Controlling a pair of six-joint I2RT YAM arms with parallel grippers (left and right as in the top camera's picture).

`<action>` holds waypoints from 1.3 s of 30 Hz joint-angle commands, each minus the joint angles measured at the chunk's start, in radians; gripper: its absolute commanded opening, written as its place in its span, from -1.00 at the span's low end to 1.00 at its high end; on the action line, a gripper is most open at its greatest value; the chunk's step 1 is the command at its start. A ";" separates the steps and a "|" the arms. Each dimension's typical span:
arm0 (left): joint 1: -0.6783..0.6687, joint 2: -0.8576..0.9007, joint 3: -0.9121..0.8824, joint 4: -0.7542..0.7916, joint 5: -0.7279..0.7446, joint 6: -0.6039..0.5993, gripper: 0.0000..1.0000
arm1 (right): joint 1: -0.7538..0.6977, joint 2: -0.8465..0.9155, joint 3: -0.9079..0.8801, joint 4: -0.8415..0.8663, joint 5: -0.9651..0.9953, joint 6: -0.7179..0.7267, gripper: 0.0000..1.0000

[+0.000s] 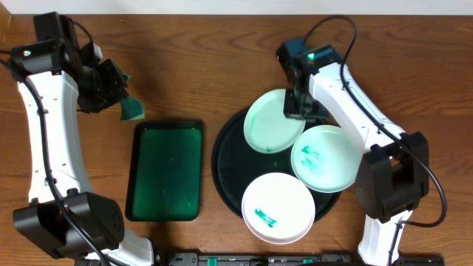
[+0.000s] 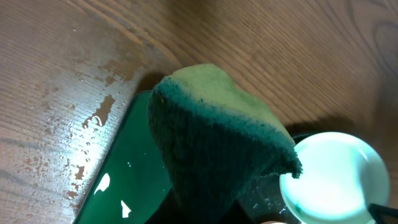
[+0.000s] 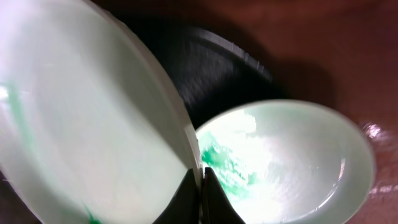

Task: Clean dirty plates on tray and stack at the side
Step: 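Lower the plate back onto the black tray with the right gripper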

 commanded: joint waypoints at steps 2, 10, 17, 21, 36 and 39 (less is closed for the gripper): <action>-0.012 0.000 0.024 0.000 0.012 0.002 -0.86 | 0.010 -0.021 -0.118 0.064 -0.055 0.047 -0.97; -0.012 0.000 0.024 0.000 0.012 0.002 -0.85 | 0.022 -0.021 -0.245 0.192 -0.205 0.034 -0.97; -0.012 0.000 0.024 0.000 0.012 0.002 -0.85 | 0.048 -0.023 -0.236 0.231 -0.216 -0.029 0.11; -0.014 0.000 0.024 0.000 0.012 0.002 -0.85 | 0.051 -0.026 -0.205 0.229 -0.214 -0.085 0.15; -0.027 0.000 0.024 -0.003 0.012 0.002 -0.86 | 0.029 -0.058 -0.128 0.232 -0.029 -0.712 0.33; -0.027 0.000 0.024 -0.005 0.012 0.002 -0.85 | 0.006 -0.056 -0.173 0.278 -0.093 -0.798 0.29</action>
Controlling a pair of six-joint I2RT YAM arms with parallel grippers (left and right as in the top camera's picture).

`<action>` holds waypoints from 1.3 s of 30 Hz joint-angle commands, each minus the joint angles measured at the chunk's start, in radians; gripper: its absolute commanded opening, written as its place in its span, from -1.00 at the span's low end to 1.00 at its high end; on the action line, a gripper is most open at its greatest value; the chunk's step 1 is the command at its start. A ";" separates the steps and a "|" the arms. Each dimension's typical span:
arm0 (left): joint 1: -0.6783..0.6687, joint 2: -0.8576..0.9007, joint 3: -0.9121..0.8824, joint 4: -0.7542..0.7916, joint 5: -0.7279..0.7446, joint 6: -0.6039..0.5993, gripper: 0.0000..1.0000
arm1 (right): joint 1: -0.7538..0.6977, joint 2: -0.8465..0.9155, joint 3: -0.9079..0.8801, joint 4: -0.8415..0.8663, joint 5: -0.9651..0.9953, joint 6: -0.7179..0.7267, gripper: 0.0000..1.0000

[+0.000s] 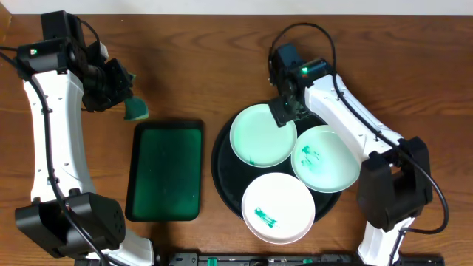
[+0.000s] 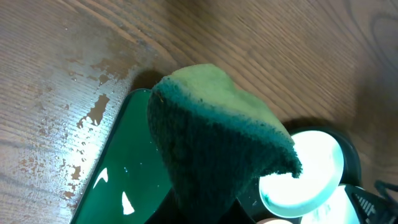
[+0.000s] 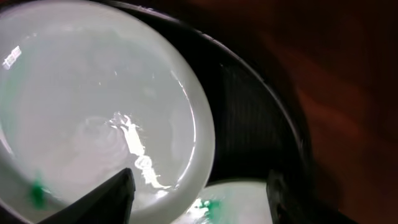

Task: Clean dirty plates on tray and stack at the side

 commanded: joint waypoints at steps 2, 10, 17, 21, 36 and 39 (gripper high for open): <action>-0.003 0.000 0.024 -0.003 0.012 0.002 -0.86 | -0.045 -0.004 -0.071 0.038 -0.081 -0.236 0.23; -0.003 0.000 0.024 -0.010 0.012 0.002 -0.86 | -0.093 -0.004 -0.142 0.156 -0.309 -0.298 0.24; -0.003 0.000 0.024 -0.015 0.012 0.002 -0.86 | -0.089 0.003 -0.175 0.223 -0.344 -0.301 0.21; -0.003 0.000 0.025 -0.015 0.012 0.002 -0.85 | -0.095 0.003 -0.211 0.243 -0.340 -0.282 0.20; -0.003 0.000 0.024 -0.025 0.012 0.002 -0.86 | -0.105 0.003 -0.297 0.343 -0.337 -0.187 -0.27; -0.003 0.000 0.024 -0.026 0.012 0.002 -0.86 | -0.104 0.003 -0.316 0.366 -0.336 -0.144 -0.59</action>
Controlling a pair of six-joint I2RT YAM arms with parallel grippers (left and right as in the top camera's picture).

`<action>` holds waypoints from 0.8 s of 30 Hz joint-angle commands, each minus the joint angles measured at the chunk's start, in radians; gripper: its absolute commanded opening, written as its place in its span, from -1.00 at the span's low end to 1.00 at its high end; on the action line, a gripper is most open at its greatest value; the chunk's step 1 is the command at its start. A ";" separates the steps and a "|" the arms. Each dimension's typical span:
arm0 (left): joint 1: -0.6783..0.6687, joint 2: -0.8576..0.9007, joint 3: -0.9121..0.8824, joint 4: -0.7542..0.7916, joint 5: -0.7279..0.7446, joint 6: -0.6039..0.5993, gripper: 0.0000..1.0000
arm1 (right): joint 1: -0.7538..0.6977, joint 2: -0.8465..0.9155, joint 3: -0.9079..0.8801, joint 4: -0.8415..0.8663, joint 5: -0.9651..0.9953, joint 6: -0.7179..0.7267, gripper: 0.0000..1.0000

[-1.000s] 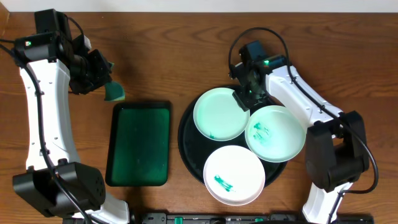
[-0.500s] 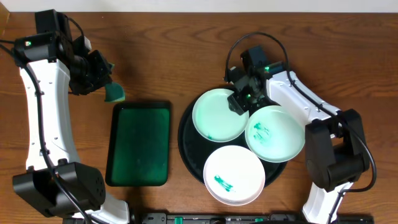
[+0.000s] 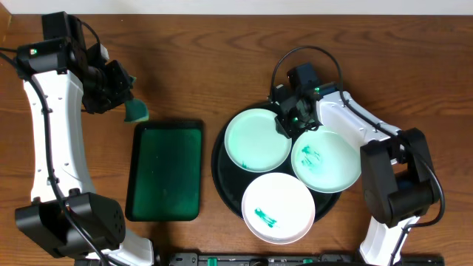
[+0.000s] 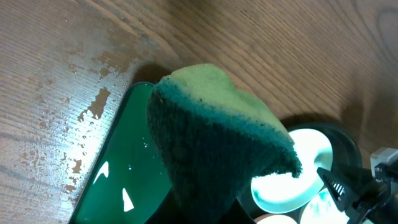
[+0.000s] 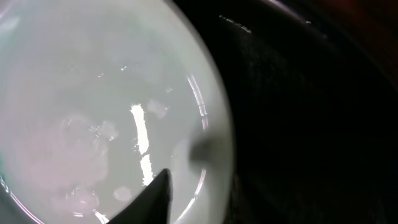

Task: Clean dirty plates on tray and stack at the side

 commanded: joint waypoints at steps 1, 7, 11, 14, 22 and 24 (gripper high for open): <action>-0.003 0.000 0.024 -0.005 0.012 0.002 -0.85 | -0.018 0.002 -0.037 0.027 -0.011 0.080 -0.71; -0.003 0.000 0.025 -0.013 0.012 0.002 -0.86 | -0.018 0.002 -0.099 0.071 0.010 0.177 -0.98; -0.003 0.000 0.024 -0.021 0.012 0.002 -0.86 | -0.018 0.001 -0.101 0.069 0.010 0.183 -0.98; -0.003 0.000 0.024 -0.024 0.012 0.002 -0.86 | -0.018 -0.014 -0.090 0.059 0.012 0.203 -0.97; -0.003 0.000 0.024 -0.025 0.012 0.002 -0.86 | -0.014 -0.179 -0.069 0.005 0.162 0.307 -0.98; -0.003 0.000 0.025 -0.023 0.012 0.002 -0.86 | -0.014 -0.254 -0.069 -0.019 0.219 0.346 -0.97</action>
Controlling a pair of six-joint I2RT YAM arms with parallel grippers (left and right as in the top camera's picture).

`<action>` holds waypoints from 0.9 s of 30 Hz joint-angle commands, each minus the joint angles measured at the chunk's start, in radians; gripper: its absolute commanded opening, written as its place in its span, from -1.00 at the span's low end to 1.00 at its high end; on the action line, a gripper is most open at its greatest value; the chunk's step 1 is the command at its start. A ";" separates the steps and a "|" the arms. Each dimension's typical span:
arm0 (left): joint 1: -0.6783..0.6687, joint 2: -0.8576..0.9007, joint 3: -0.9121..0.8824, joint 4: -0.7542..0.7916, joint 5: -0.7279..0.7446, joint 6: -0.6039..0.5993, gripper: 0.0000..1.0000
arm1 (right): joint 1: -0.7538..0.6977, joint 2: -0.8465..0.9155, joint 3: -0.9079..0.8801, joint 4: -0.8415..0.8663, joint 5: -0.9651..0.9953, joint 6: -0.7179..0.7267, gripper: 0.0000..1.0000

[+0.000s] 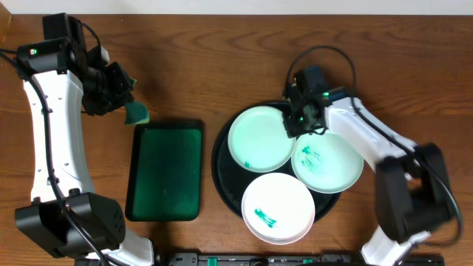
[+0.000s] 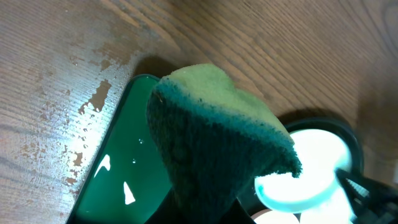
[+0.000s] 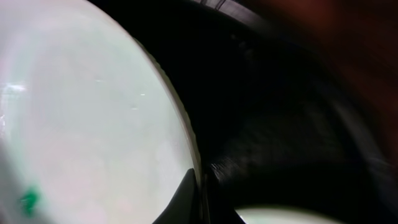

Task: Clean dirty plates on tray and stack at the side

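Three plates lie on the round black tray [image 1: 228, 177]. The pale green plate [image 1: 259, 139] at the back left carries a small green smear. A second plate [image 1: 327, 159] and a white plate [image 1: 278, 208] have green stains. My right gripper [image 1: 298, 123] is shut on the pale green plate's right rim [image 3: 186, 149], one finger on each side of the edge. Up at the left, above the table, my left gripper [image 1: 126, 103] is shut on a green sponge [image 2: 211, 143].
A rectangular green tray [image 1: 164, 171] lies left of the black tray, just below the sponge. Wet marks speckle the wood [image 2: 87, 112] beside it. The right arm's cable loops over the table behind the black tray.
My right gripper was open over the pale green plate's right part; now it is shut on that plate's right rim. The left gripper and sponge have barely moved.
At first my right gripper held the pale green plate tilted by its rim over the tray's back. Then the plate lay flat at the tray's back left with the gripper open above it. Now it grips the rim again. The left gripper held the sponge throughout.
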 commanded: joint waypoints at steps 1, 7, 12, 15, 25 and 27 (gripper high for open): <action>-0.003 0.000 0.024 0.000 0.012 0.002 -0.86 | 0.001 -0.152 0.002 -0.023 0.146 0.095 -0.97; -0.011 0.000 0.024 -0.009 0.012 0.003 -0.86 | 0.025 -0.228 0.002 -0.097 0.266 0.222 -0.97; -0.071 0.000 0.024 -0.011 0.013 0.053 -0.86 | 0.078 -0.222 -0.007 -0.148 0.400 0.368 -0.97; -0.134 0.000 0.024 -0.011 0.012 0.125 -0.86 | 0.121 -0.222 -0.010 -0.149 0.486 0.468 -0.98; -0.291 0.002 -0.021 0.048 0.120 0.120 -0.86 | 0.161 -0.099 -0.012 -0.097 0.485 0.566 -0.97; -0.293 0.006 -0.068 0.103 0.209 0.082 -0.86 | 0.161 -0.072 -0.012 -0.090 0.467 0.565 -0.98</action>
